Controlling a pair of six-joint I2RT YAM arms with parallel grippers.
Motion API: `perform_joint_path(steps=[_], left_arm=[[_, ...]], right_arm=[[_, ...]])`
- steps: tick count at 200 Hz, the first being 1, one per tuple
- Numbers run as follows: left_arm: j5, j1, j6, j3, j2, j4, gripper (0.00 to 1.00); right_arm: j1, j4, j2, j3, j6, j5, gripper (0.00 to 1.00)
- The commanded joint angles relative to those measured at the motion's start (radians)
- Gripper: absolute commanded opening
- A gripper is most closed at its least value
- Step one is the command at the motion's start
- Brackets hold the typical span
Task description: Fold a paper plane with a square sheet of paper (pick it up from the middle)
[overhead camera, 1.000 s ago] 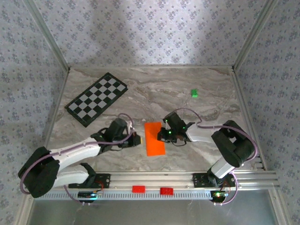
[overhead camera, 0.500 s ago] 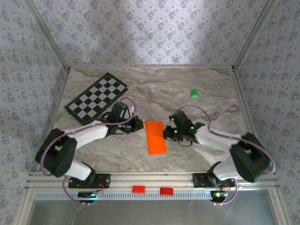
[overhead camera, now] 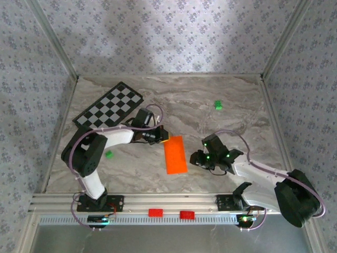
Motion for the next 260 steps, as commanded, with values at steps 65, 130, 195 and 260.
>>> perform_joint_path(steps=[65,130,195,260], left_arm=[[-0.034,0.006,0.058,-0.003,0.113,-0.008,0.05],[-0.049,0.006,0.055,-0.082,0.119,0.027,0.05],[-0.030,0.006,0.051,-0.062,0.124,0.030,0.05],[-0.014,0.007,0.044,-0.057,0.127,0.040,0.05]], right_arm=[[0.054,0.073,0.095,-0.001,0.087,-0.118,0.44],[0.078,0.081,0.150,0.007,0.099,-0.152,0.47],[0.082,0.174,0.166,0.003,0.126,-0.192,0.45],[0.082,0.186,0.135,-0.007,0.138,-0.182,0.40]])
